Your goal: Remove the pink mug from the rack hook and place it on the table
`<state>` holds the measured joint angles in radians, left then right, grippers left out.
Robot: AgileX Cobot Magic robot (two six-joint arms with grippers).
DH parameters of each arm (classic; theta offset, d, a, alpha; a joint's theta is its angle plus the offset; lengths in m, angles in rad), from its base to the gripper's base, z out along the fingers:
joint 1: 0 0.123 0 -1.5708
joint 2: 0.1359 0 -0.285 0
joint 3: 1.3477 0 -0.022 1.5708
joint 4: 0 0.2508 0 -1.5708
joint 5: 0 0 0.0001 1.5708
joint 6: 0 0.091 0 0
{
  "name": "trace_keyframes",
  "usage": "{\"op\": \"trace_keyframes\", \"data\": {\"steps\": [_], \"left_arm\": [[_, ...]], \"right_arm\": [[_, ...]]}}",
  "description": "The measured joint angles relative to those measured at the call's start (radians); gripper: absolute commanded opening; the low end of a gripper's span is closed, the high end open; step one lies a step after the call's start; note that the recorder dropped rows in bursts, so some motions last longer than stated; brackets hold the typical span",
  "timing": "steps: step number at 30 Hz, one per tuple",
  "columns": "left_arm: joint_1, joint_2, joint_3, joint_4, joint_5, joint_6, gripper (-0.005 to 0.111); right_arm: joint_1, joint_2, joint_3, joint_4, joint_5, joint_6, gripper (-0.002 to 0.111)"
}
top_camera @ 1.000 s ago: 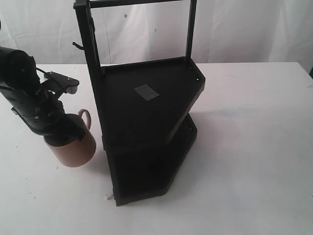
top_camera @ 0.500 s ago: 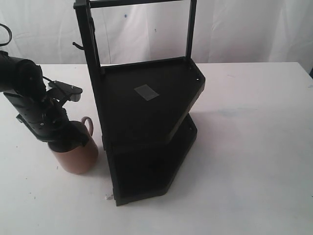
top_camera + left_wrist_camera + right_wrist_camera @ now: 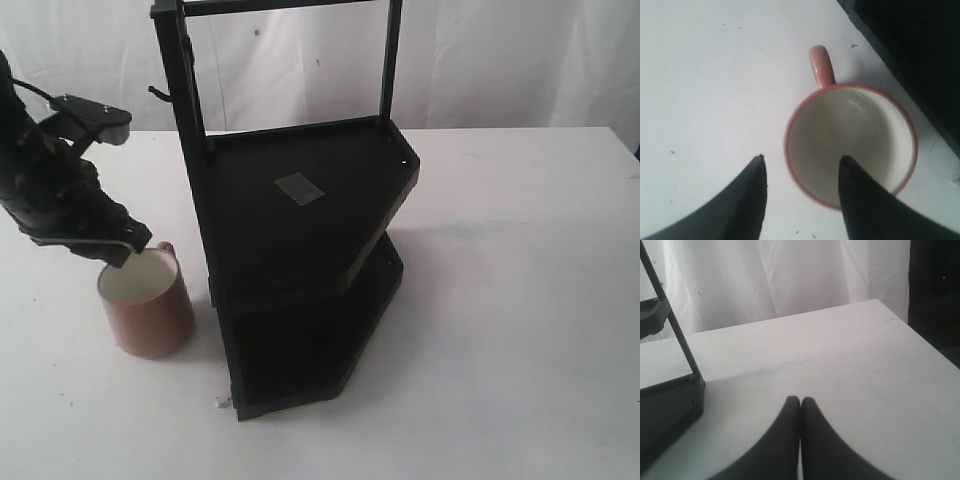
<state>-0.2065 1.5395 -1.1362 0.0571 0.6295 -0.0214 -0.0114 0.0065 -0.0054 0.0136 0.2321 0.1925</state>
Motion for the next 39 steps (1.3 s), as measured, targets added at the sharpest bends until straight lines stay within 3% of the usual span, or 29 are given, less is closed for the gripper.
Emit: {"op": "trace_keyframes", "data": {"steps": [1, 5, 17, 21, 30, 34, 37, 39], "left_arm": [[0.0, -0.024, 0.0, 0.008, 0.019, 0.0, 0.045], [0.0, -0.179, 0.013, 0.021, 0.105, 0.0, 0.001], [0.0, -0.845, 0.273, 0.01, 0.094, -0.192, 0.0], [0.0, -1.034, 0.306, -0.011, 0.197, -0.253, 0.0], [0.0, -1.204, 0.315, -0.009, 0.288, -0.258, 0.0], [0.0, -1.239, 0.428, -0.057, 0.107, -0.186, 0.0], [0.006, -1.3, 0.638, -0.157, -0.249, -0.005, 0.0], [0.008, -1.355, 0.771, -0.172, -0.411, 0.059, 0.0]], "right_arm": [[0.0, 0.0, 0.0, 0.0, 0.0, 0.0, 0.0], [0.0, 0.0, 0.0, 0.0, 0.0, 0.0, 0.0], [0.0, 0.0, 0.0, 0.0, 0.0, 0.003, 0.0], [0.0, 0.0, 0.0, 0.0, 0.0, 0.003, 0.0], [0.0, 0.0, 0.0, 0.0, 0.0, 0.004, 0.0], [0.0, 0.0, 0.0, 0.0, 0.0, 0.004, 0.0], [0.0, 0.0, 0.0, 0.0, 0.0, 0.004, 0.0], [0.0, 0.0, 0.0, 0.0, 0.0, 0.004, 0.0]]}}
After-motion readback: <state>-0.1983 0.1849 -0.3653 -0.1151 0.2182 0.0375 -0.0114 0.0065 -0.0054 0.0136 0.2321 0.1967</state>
